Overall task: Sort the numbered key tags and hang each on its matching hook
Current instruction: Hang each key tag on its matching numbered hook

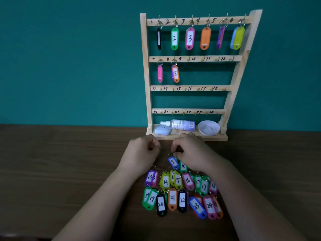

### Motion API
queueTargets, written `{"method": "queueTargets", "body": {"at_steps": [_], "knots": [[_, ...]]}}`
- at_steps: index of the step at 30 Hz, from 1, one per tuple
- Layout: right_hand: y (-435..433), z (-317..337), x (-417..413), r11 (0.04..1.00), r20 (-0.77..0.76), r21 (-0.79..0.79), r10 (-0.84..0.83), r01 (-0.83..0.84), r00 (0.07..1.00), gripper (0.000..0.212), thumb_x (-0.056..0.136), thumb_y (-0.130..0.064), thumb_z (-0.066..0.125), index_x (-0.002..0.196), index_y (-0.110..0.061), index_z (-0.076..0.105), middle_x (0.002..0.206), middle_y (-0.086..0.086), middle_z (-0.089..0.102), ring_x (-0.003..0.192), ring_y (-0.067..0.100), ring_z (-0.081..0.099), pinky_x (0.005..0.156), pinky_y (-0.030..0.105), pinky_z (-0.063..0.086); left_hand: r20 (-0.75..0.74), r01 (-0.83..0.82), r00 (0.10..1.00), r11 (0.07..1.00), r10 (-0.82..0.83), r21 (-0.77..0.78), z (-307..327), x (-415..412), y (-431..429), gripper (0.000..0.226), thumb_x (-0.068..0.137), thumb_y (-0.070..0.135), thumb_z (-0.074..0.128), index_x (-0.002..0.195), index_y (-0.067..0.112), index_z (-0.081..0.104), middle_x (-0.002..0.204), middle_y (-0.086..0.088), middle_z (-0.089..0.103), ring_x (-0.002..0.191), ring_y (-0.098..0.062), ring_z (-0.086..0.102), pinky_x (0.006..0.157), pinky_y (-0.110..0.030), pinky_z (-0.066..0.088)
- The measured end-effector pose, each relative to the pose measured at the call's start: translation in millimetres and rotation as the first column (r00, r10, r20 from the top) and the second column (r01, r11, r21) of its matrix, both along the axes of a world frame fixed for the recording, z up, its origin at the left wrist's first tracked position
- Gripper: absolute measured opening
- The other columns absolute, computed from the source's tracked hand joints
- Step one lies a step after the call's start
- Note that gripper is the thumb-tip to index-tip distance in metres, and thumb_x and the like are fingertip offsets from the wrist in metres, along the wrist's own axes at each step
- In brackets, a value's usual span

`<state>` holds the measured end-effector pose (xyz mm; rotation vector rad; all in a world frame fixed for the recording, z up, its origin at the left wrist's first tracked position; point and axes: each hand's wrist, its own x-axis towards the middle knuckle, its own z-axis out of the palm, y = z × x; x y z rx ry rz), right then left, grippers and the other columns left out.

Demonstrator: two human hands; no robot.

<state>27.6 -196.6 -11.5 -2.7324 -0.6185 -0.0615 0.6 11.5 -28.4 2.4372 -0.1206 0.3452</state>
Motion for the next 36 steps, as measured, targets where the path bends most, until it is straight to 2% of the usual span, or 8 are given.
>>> {"method": "queueTargets", "body": {"at_steps": [6,14,21,23,25,27,32,36], "knots": [[0.4,-9.6,0.7,0.997,0.018,0.073,0.014,-0.015,1.000,0.019,0.102,-0.026,0.068,0.090,-0.040,0.064,0.109,-0.016,0.058,0.114,0.012,0.046,0.107,0.042,0.036,-0.079,0.030,0.996,0.999,-0.028,0.021,-5.7,2.0,-4.1,0.005,0.093,0.029,0.071,0.090,0.032,0.075,0.087,0.015,0.073,0.086,0.001,0.065,0.076,-0.020,0.051],[3.7,-12.0,-2.4,0.992,0.025,0.108,0.069,-0.072,0.997,0.016,0.101,-0.026,0.068,0.092,-0.039,0.064,0.109,-0.015,0.058,0.113,0.012,0.046,0.104,0.042,0.037,-0.118,0.134,0.985,0.990,-0.127,0.052,-7.1,2.6,-7.9,0.015,0.090,0.029,0.076,0.105,0.033,0.077,0.095,0.020,0.069,0.093,0.004,0.062,0.072,-0.003,0.041],[5.2,-15.1,-4.3,0.991,0.034,0.103,0.080,-0.083,0.996,0.013,0.102,-0.025,0.067,0.094,-0.035,0.066,0.109,-0.015,0.058,0.113,0.011,0.045,0.106,0.042,0.037,-0.086,0.159,0.984,0.985,-0.153,0.062,-9.4,3.0,-8.8,0.012,0.088,0.030,0.080,0.099,0.033,0.075,0.096,0.018,0.065,0.093,0.001,0.059,0.075,-0.010,0.041],[5.1,-14.1,-4.3,0.990,0.031,0.115,0.077,-0.080,0.997,0.012,0.102,-0.027,0.067,0.094,-0.036,0.066,0.108,-0.016,0.058,0.112,0.010,0.046,0.105,0.041,0.037,-0.093,0.150,0.985,0.987,-0.144,0.062,-9.5,3.5,-8.5,0.007,0.089,0.031,0.080,0.094,0.032,0.075,0.096,0.017,0.065,0.093,-0.001,0.059,0.077,-0.016,0.043],[4.9,-13.6,-3.9,0.986,0.027,0.149,0.078,-0.081,0.997,0.014,0.102,-0.025,0.067,0.093,-0.035,0.065,0.103,-0.017,0.058,0.107,0.009,0.047,0.101,0.041,0.039,-0.102,0.138,0.986,0.988,-0.131,0.064,-9.3,4.2,-7.5,0.005,0.090,0.032,0.079,0.089,0.031,0.074,0.096,0.015,0.066,0.093,-0.002,0.059,0.076,-0.018,0.044],[4.4,-14.1,-3.9,0.976,0.013,0.203,0.080,-0.081,0.997,0.016,0.102,-0.023,0.067,0.091,-0.034,0.066,0.097,-0.020,0.059,0.099,0.005,0.051,0.095,0.038,0.042,-0.105,0.128,0.987,0.990,-0.122,0.062,-9.4,4.5,-6.6,0.008,0.092,0.032,0.078,0.086,0.030,0.074,0.094,0.015,0.067,0.091,-0.001,0.060,0.072,-0.012,0.041],[4.8,-16.1,-3.3,0.940,-0.046,0.336,0.068,-0.049,0.997,0.016,0.103,-0.022,0.068,0.092,-0.034,0.068,0.090,-0.016,0.070,0.086,-0.003,0.063,0.072,0.024,0.046,-0.113,0.124,0.986,0.992,-0.121,0.024,-8.5,3.7,-6.3,0.008,0.094,0.029,0.075,0.087,0.028,0.072,0.089,0.014,0.071,0.086,0.002,0.062,0.066,-0.010,0.042],[4.9,-18.0,-3.2,0.923,-0.088,0.384,0.065,-0.026,0.994,0.013,0.103,-0.025,0.068,0.094,-0.034,0.068,0.089,-0.011,0.074,0.082,0.001,0.068,0.078,0.034,0.058,-0.098,0.093,0.991,0.995,-0.095,-0.029,-9.2,2.9,-7.3,0.008,0.093,0.030,0.076,0.088,0.029,0.069,0.085,0.014,0.071,0.083,0.000,0.064,0.066,-0.015,0.045]]}}
